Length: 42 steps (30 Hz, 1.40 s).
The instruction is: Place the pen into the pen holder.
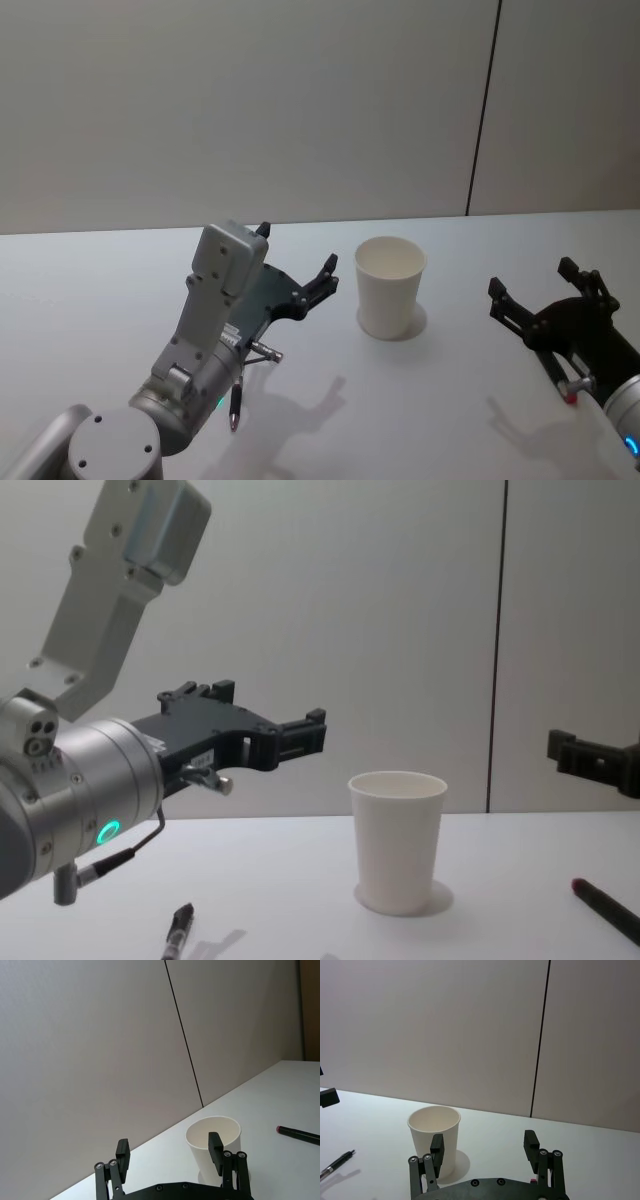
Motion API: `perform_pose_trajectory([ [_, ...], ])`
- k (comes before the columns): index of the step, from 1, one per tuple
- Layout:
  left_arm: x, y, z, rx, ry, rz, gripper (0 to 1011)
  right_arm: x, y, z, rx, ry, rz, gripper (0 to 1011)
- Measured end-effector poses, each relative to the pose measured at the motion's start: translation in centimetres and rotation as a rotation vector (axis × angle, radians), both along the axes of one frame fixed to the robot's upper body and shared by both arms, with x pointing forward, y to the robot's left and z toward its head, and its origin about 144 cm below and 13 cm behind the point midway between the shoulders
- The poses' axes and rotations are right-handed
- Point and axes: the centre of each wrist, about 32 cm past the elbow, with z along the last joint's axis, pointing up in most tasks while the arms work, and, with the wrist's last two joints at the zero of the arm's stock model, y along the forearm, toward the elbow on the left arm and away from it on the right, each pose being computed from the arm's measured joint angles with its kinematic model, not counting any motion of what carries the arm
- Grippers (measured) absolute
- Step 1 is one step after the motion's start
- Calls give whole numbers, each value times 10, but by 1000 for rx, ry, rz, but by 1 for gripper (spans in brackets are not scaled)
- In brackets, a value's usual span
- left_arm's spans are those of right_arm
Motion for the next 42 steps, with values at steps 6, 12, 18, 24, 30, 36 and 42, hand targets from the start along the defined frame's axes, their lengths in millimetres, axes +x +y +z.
perform_pose_trajectory([
  [6,0,0,0,0,0,0,1003,0,0,0,0,0,0,1002],
  [12,0,0,0,0,0,0,1003,0,0,0,0,0,0,1002],
  [18,0,0,0,0,0,0,1003,0,0,0,0,0,0,1002],
  [24,0,0,0,0,0,0,1003,0,0,0,-1,1,1,1002],
  [30,0,0,0,0,0,0,1003,2,-4,4,-4,22,11,1002],
  [36,0,0,0,0,0,0,1003,5,-10,11,-3,61,20,1002],
  [42,0,0,0,0,0,0,1003,11,-18,20,0,122,27,1002],
])
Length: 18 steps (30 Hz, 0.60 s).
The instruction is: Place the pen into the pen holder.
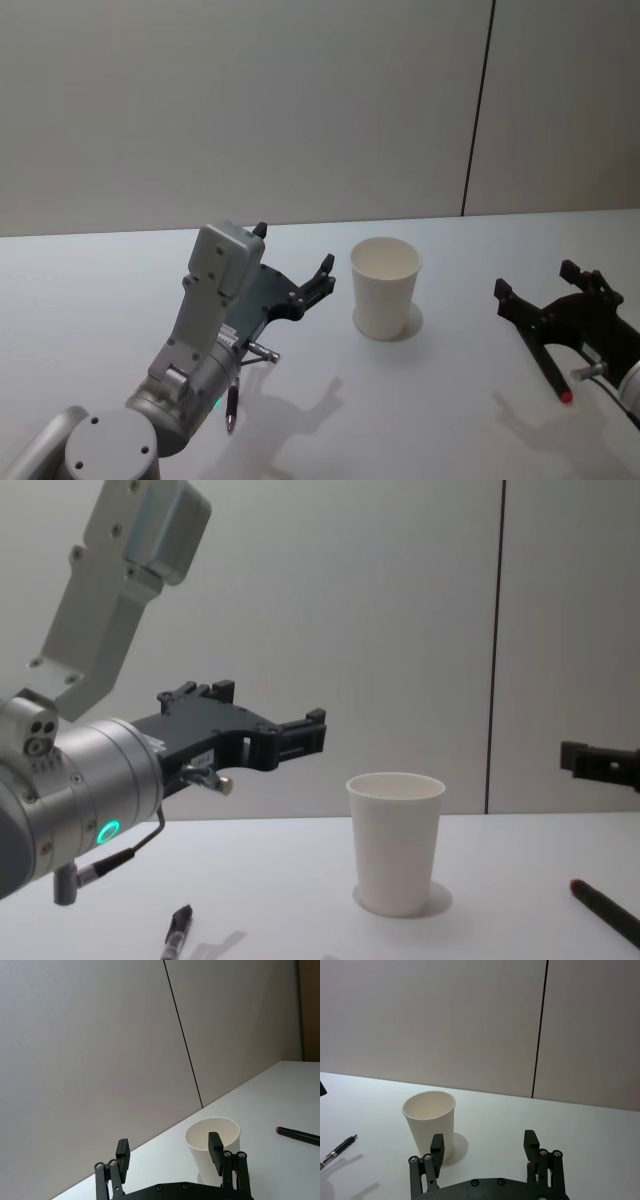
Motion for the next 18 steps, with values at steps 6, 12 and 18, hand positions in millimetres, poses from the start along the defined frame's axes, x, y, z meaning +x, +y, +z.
perform_pose_trajectory([
  [6,0,0,0,0,0,0,1003,7,-7,9,-2,67,5,1002],
  [12,0,0,0,0,0,0,1003,16,-11,18,-11,134,7,1002],
  [18,0,0,0,0,0,0,1003,25,-14,26,-23,196,5,1002],
])
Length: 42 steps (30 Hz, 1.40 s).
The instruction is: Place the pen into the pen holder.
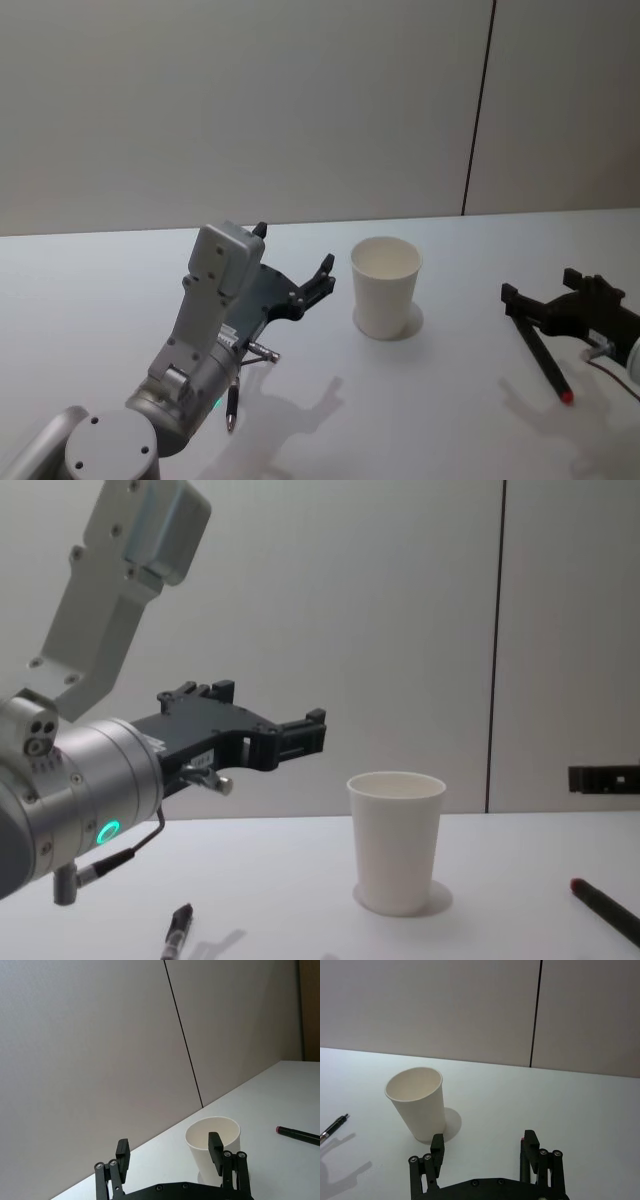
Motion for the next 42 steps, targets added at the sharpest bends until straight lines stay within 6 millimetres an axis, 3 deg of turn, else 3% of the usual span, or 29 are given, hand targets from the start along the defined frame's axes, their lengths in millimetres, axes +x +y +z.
perform_pose_trajectory([
  [20,0,0,0,0,0,0,1003,32,-2,22,-84,182,-31,1002],
  [42,0,0,0,0,0,0,1003,67,2,20,-130,351,-84,1002],
])
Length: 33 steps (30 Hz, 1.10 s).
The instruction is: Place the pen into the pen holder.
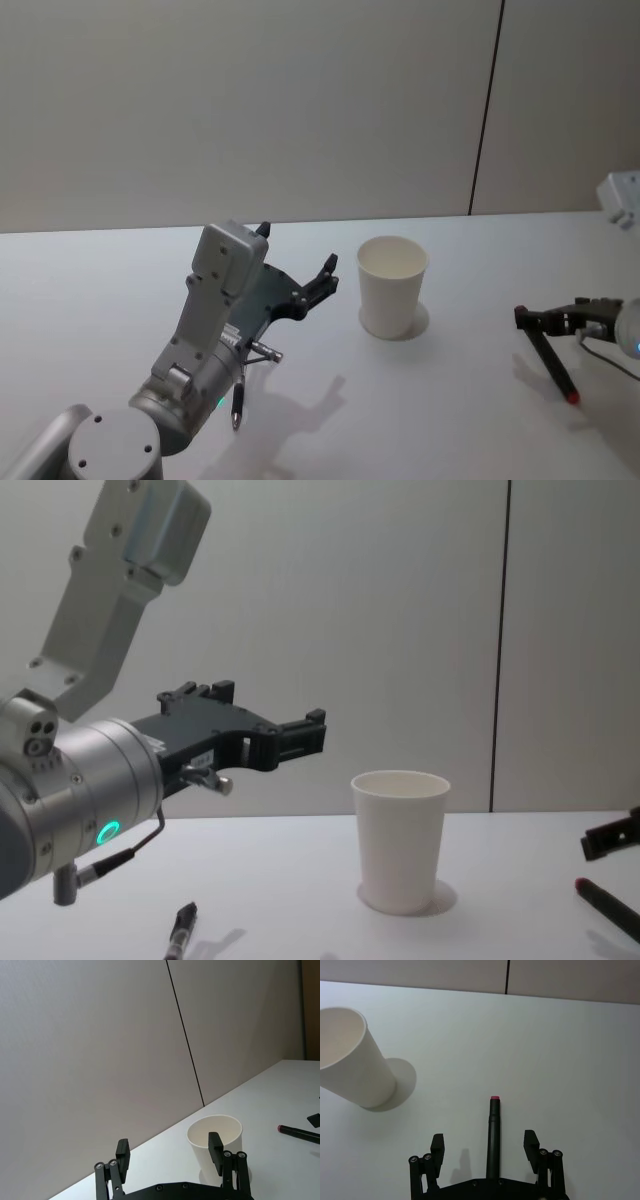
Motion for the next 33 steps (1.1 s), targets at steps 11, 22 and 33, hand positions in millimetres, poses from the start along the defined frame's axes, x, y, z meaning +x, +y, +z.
perform_pose_trajectory([
  [11,0,0,0,0,0,0,1003,12,2,-6,-10,78,-10,1002],
  [22,0,0,0,0,0,0,1003,21,2,-10,-16,133,-9,1002],
  [33,0,0,0,0,0,0,1003,33,1,-10,-25,163,-2,1002],
])
